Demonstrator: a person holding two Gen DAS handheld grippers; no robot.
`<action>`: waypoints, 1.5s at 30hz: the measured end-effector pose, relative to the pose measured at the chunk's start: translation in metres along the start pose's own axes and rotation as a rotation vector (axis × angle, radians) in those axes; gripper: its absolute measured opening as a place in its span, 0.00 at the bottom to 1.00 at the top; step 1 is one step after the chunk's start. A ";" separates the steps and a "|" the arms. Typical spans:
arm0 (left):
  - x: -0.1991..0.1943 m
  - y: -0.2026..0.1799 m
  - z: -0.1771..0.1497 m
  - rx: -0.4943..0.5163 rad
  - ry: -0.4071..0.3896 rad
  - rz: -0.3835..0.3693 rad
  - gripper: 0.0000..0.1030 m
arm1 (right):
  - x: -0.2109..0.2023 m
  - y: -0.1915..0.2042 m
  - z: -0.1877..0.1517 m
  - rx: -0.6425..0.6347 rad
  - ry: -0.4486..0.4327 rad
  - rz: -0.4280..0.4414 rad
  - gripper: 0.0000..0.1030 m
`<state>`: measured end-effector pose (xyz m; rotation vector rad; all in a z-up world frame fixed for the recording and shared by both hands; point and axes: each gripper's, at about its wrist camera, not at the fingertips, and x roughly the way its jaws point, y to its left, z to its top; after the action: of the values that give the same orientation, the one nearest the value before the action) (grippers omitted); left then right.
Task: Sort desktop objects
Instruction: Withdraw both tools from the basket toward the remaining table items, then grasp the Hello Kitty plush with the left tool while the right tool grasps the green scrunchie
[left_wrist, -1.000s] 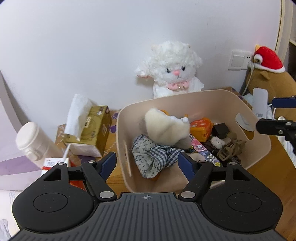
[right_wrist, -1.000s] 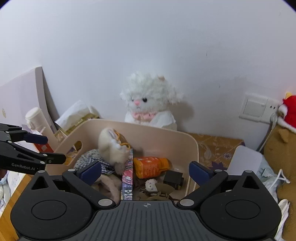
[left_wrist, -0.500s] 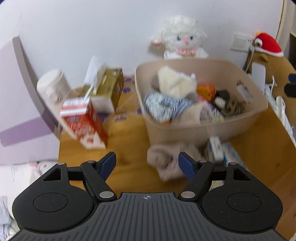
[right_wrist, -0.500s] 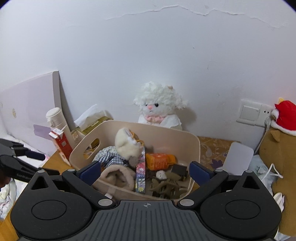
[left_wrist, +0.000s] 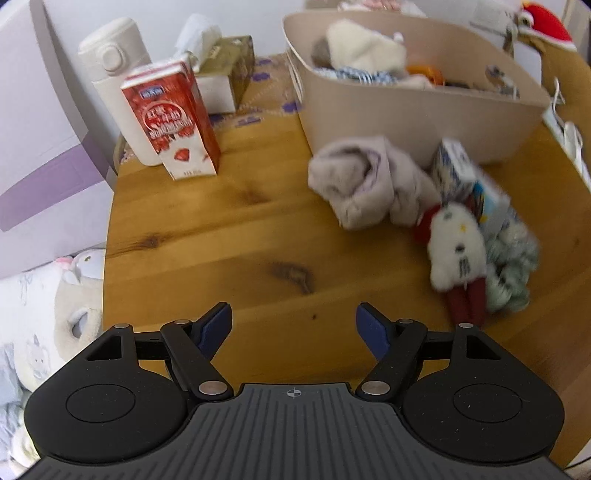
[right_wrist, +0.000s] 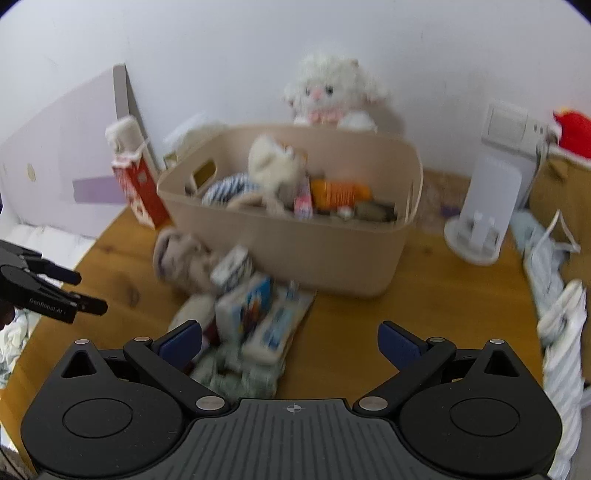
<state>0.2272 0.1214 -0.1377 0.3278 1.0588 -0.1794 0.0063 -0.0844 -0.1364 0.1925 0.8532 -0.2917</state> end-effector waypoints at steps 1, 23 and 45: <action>0.002 -0.001 -0.002 0.007 0.005 -0.005 0.73 | 0.002 0.001 -0.005 0.001 0.012 -0.004 1.00; 0.016 -0.043 -0.004 0.023 -0.014 -0.182 0.73 | 0.059 0.023 -0.044 -0.090 0.132 -0.014 1.00; 0.051 -0.080 0.019 0.010 0.007 -0.290 0.73 | 0.092 0.052 -0.038 -0.206 0.102 0.022 0.95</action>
<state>0.2436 0.0405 -0.1877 0.1825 1.1099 -0.4431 0.0536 -0.0410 -0.2284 0.0249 0.9751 -0.1728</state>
